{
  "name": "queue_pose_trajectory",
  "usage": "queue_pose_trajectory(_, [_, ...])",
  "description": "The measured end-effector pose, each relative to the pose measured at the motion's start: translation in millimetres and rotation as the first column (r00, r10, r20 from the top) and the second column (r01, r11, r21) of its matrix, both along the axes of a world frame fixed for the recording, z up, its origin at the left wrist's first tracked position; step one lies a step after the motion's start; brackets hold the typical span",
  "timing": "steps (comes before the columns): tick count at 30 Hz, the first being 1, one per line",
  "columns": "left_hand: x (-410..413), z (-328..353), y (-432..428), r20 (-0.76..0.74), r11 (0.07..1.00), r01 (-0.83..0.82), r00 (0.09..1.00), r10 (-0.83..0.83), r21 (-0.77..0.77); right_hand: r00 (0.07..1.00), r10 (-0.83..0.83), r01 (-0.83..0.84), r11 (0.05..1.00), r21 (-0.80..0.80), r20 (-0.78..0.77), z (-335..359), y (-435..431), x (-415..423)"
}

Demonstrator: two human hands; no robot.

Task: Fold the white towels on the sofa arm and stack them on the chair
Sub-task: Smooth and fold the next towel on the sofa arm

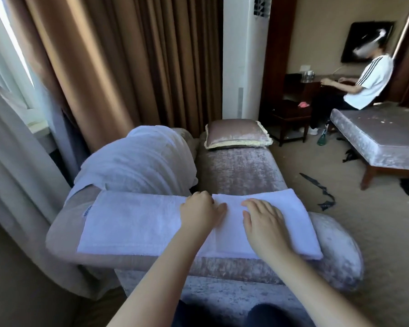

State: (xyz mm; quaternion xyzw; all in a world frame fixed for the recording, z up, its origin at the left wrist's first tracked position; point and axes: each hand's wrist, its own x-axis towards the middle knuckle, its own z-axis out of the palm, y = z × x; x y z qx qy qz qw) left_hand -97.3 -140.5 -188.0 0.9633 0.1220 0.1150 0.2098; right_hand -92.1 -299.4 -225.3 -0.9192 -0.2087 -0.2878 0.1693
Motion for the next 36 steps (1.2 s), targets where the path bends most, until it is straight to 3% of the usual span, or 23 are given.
queue_pose_trajectory(5, [1,8,-8,0.078,0.982,0.12,0.991,-0.11,-0.143,1.0,-0.011,0.011,1.0,0.009,-0.021,12,-11,3])
queue_pose_trajectory(9, [-1,16,2,0.167,0.979,0.104,0.983,-0.074,-0.176,0.986,-0.125,0.115,0.989,-0.095,-0.112,24,-31,12])
queue_pose_trajectory(12, [-4,6,3,0.154,0.994,0.09,0.985,-0.079,-0.066,0.945,-0.173,0.117,0.971,-0.208,-0.279,15,-37,14])
queue_pose_trajectory(14, [-9,-8,-3,0.283,0.996,0.011,0.959,-0.035,0.085,0.934,-0.191,0.126,0.967,-0.223,-0.301,9,-39,14])
queue_pose_trajectory(18, [-23,-31,-3,0.348,0.941,-0.024,0.932,-0.101,0.337,0.922,-0.222,0.139,0.954,-0.264,-0.317,8,-40,13])
queue_pose_trajectory(22, [-43,-39,50,0.322,0.952,-0.038,0.945,-0.065,0.303,0.911,-0.228,0.141,0.955,-0.261,-0.342,15,-33,7])
queue_pose_trajectory(27, [-72,-26,144,0.381,0.938,-0.268,0.909,0.17,0.22,0.964,0.077,-0.121,0.98,-0.159,-0.254,28,33,-14])
queue_pose_trajectory(29, [-85,-22,170,0.353,0.919,-0.343,0.898,0.261,0.193,0.973,0.103,-0.141,0.973,-0.184,-0.205,21,54,-17])
queue_pose_trajectory(33, [-104,-18,200,0.267,0.895,-0.445,0.863,0.429,0.0,0.985,0.054,-0.085,0.978,-0.19,-0.165,3,62,-14])
queue_pose_trajectory(36, [-108,-14,208,0.227,0.884,-0.441,0.855,0.467,-0.155,0.99,0.072,-0.097,0.974,-0.206,-0.122,2,64,-15])
